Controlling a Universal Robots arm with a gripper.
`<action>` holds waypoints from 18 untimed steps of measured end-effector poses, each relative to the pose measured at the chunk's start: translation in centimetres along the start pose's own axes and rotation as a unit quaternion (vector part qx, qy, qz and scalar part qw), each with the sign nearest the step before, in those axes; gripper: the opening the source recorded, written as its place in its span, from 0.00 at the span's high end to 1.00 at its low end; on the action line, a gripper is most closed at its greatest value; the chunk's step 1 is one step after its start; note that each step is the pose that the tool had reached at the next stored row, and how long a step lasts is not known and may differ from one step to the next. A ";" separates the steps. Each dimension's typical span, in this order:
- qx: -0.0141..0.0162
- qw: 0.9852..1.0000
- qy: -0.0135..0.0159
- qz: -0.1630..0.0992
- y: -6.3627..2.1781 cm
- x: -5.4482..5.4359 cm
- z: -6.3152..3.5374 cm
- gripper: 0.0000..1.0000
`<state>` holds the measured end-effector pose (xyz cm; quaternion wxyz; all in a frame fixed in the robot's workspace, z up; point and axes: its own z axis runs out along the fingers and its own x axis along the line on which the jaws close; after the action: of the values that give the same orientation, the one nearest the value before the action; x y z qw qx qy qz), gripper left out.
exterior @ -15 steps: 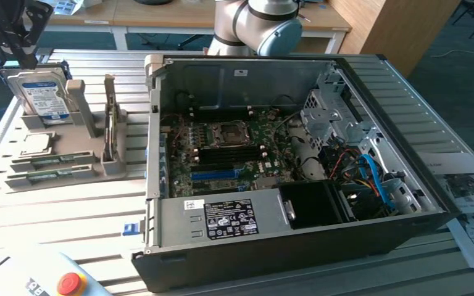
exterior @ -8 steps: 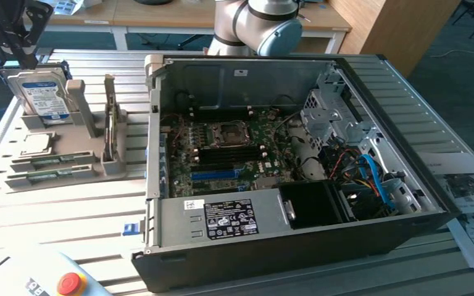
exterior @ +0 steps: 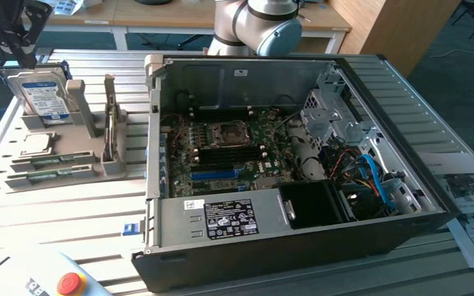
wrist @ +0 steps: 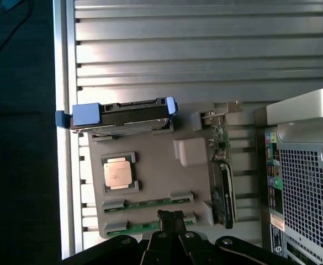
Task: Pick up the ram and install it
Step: 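Reach for the ram, then pick up the ram and move it above insertion slot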
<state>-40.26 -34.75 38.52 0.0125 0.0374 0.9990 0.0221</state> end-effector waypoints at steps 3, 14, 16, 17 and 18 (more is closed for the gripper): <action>0.000 1.000 0.000 0.000 0.14 0.1 0.04 0.90; 0.000 1.000 0.000 0.000 0.53 0.5 0.13 0.90; 0.000 1.000 0.000 0.000 0.54 0.5 0.13 0.90; 0.000 1.000 0.000 0.000 0.54 0.5 0.14 0.90; 0.000 1.000 0.000 0.000 0.54 0.5 0.13 0.90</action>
<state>-40.74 -34.17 38.40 0.0125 0.0374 0.9990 0.0221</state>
